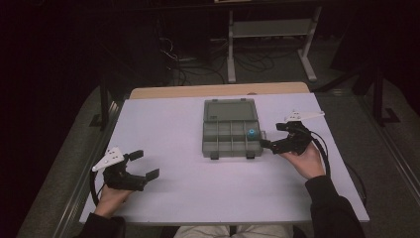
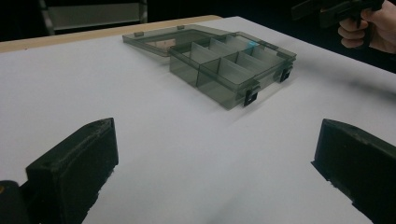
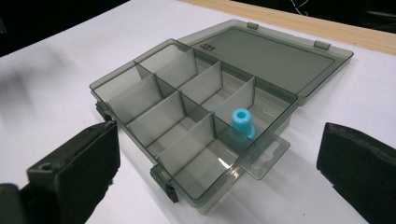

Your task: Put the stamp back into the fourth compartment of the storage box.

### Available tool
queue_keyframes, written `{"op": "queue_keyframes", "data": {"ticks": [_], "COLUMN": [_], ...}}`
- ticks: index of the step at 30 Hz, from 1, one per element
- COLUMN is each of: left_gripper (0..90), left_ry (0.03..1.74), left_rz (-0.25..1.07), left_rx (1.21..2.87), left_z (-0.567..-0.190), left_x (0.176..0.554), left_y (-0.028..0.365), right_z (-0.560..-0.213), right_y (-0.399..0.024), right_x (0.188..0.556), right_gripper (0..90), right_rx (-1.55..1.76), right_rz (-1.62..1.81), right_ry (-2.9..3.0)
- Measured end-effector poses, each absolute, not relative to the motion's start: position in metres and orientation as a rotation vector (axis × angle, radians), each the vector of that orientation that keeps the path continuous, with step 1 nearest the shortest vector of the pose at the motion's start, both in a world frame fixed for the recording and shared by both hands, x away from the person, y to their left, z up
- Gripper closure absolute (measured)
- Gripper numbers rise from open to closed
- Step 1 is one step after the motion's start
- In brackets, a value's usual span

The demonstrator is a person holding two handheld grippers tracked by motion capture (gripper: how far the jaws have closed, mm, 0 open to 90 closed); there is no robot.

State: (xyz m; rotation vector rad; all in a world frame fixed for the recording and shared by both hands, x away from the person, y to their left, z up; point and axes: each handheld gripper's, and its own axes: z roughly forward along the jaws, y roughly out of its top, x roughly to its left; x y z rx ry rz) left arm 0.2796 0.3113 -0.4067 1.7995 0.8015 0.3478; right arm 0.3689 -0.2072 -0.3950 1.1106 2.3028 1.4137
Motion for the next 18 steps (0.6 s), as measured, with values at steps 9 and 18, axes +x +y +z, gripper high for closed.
{"op": "queue_keyframes", "data": {"ticks": [9,18], "left_gripper": [0.0,0.0], "left_ry": [0.802,0.798], "left_rz": [0.348,0.347], "left_rx": [1.798,1.797], "left_z": [-0.407,-0.406], "left_x": [0.280,0.280], "left_y": [0.311,0.312], "right_z": [-0.398,-0.400], "right_y": [-0.212,-0.221], "right_x": [0.359,0.347], "right_gripper": [0.0,0.0], "right_rx": [1.099,1.099], "right_rz": [1.433,1.473], "right_ry": [2.294,2.258]}}
